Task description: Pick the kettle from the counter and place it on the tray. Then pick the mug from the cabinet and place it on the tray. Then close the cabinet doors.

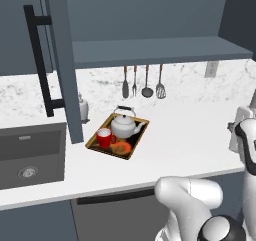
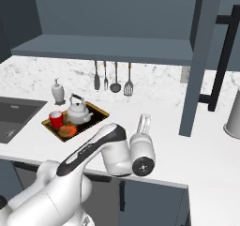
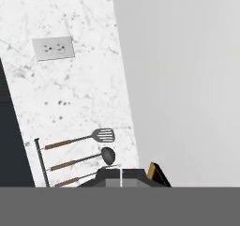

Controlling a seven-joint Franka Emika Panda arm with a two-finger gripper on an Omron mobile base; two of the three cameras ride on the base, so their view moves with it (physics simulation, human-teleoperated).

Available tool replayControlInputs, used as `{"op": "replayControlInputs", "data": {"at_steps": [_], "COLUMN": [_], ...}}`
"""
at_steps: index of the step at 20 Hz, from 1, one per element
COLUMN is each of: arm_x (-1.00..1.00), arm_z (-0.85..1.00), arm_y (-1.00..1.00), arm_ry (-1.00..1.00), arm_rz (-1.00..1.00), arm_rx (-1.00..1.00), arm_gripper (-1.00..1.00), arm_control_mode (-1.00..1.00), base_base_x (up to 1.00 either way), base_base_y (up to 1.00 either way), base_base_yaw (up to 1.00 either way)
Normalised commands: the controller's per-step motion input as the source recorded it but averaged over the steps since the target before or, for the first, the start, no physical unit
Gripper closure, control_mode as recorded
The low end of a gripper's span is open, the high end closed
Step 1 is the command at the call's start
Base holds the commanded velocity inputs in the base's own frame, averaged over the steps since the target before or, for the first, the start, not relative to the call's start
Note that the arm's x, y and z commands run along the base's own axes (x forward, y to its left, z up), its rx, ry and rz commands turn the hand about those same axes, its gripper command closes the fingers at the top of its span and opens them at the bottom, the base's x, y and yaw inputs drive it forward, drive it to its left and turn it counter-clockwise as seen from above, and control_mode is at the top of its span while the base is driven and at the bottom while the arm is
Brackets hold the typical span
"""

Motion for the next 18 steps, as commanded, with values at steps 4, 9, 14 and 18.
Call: {"op": "replayControlInputs", "data": {"at_steps": [4, 9, 14, 18], "arm_x": [0.00, -0.03, 0.00, 0.00], "arm_z": [0.00, 0.04, 0.15, 0.26], "arm_y": [-0.67, -0.72, -0.60, -0.24], "arm_ry": [-0.13, -0.23, -0.24, -0.32], "arm_rz": [0.00, 0.00, 0.00, 0.00], "arm_rx": [0.10, 0.14, 0.15, 0.08], "arm_gripper": [1.00, 1.00, 1.00, 1.00], "arm_control_mode": [-1.00, -1.00, -1.00, -1.00], "base_base_x": [0.00, 0.00, 0.00, 0.00], "base_base_y": [0.00, 0.00, 0.00, 0.00], "base_base_yaw": [0.00, 0.00, 0.00, 0.00]}}
